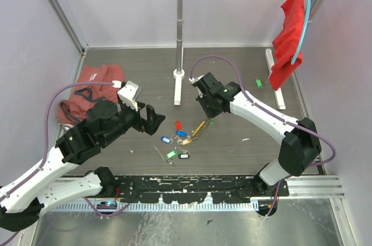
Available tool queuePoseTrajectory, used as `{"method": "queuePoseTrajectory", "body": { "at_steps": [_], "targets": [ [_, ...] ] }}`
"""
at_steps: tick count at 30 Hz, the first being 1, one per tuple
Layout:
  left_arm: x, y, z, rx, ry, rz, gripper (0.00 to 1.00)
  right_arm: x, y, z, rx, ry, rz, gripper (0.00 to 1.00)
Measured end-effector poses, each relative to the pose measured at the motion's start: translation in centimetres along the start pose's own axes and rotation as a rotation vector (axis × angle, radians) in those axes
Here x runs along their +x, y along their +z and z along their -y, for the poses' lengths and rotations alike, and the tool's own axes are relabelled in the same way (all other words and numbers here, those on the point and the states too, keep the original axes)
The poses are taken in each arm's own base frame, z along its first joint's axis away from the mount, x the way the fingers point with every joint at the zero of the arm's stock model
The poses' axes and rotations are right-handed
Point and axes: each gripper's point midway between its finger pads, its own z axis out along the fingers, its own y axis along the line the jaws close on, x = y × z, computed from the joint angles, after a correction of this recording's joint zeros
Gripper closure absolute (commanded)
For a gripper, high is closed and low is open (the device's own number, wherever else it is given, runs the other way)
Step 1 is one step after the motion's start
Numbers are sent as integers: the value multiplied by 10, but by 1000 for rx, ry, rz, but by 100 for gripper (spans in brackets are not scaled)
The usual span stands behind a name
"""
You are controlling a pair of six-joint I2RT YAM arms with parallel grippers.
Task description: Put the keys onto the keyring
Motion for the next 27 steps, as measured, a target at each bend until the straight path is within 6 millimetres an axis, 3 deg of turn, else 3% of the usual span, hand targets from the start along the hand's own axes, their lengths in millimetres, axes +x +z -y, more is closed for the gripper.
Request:
{"method": "queuePoseTrajectory", "body": {
  "at_steps": [9, 12, 16, 19, 24, 27],
  "targets": [
    [15, 3, -4, -18, -4, -37, 2, 1, 20, 2, -7, 11, 33, 97],
    [23, 7, -5, -23, -1, -60, 2, 4, 21, 2, -9, 13, 39, 81],
    [35, 16, -5, -30, 3, -103, 2, 1, 19, 7, 5, 24, 56, 74],
    [42, 19, -6, -33, 7, -127, 2, -1, 22, 20, 46, 44, 64, 74],
    [42, 19, -6, -36, 5, -125, 2, 2, 31, 55, 126, 122, 68, 64],
    [42, 19, -8, -44, 5, -125, 2, 2, 32, 65, 133, 155, 82, 60]
  ]
}}
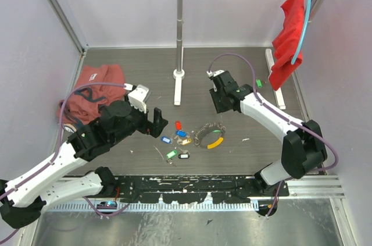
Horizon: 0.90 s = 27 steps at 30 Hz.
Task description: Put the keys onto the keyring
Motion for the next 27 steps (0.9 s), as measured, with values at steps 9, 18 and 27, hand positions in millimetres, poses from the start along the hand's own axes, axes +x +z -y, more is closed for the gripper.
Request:
{"method": "queuePoseTrajectory", "body": {
  "at_steps": [9, 18, 27],
  "targets": [
    [11, 10, -6, -29, -30, -38, 2, 5, -37, -23, -174, 66, 133, 51],
    [19, 17, -4, -20, -33, -75, 2, 64, -18, -13, -140, 220, 7, 62],
    [20, 19, -4, -9, -41, -76, 2, 79, 1, -21, -150, 216, -88, 69]
  ]
}}
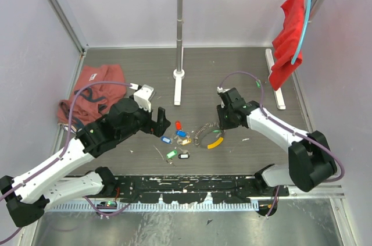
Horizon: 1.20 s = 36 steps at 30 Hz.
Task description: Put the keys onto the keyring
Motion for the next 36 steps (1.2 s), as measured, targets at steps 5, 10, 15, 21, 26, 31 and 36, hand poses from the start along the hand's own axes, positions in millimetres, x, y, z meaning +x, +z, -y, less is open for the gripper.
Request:
{"method": "queuePoseTrajectory", "body": {
  "at_steps": [5, 10, 15, 21, 26, 31, 36],
  "targets": [
    [-1, 0, -1, 0, -3, 2, 2, 7, 11, 2, 13, -19, -53, 70],
    [0, 1, -1, 0, -4, 1, 2, 2, 16, 2, 17, -35, -55, 70],
    [1, 1, -2, 0, -5, -3, 2, -6, 20, 1, 24, -54, -51, 76],
    [4, 2, -2, 1, -5, -11, 2, -4, 26, 2, 28, -69, -74, 71],
    [5, 2, -2, 5, -6, -13, 2, -4, 26, 0, 15, -80, -78, 76],
    [5, 3, -1, 9, -7, -11, 2, -2, 28, 0, 12, -84, -86, 76],
    [4, 3, -2, 8, -8, -11, 2, 1, 31, 1, 12, -88, -102, 77]
  ]
}}
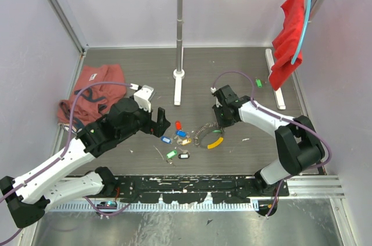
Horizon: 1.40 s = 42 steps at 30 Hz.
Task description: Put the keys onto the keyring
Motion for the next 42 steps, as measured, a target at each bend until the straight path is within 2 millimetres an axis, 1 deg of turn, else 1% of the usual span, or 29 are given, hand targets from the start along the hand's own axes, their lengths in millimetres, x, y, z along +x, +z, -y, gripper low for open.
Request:
{"method": "queuePoseTrajectory", "body": {
  "at_steps": [12, 23, 28, 32, 38, 42],
  "targets": [
    [0, 0, 1, 4, 0, -1, 2, 6, 1, 1, 5, -8, -24, 78],
    [0, 0, 0, 3, 0, -1, 2, 10, 5, 1, 2, -15, -47, 99],
    [0, 0, 0, 3, -1, -1, 2, 8, 2, 2, 5, -16, -40, 99],
    [0, 0, 0, 3, -1, -1, 2, -2, -13, 1, 4, -21, 2, 99],
    [-4, 1, 2, 13, -4, 15, 2, -36, -50, -5, -25, -38, 135, 99],
    [-7, 1, 3, 20, -3, 25, 2, -49, -72, -10, -54, -54, 207, 99]
  ]
}}
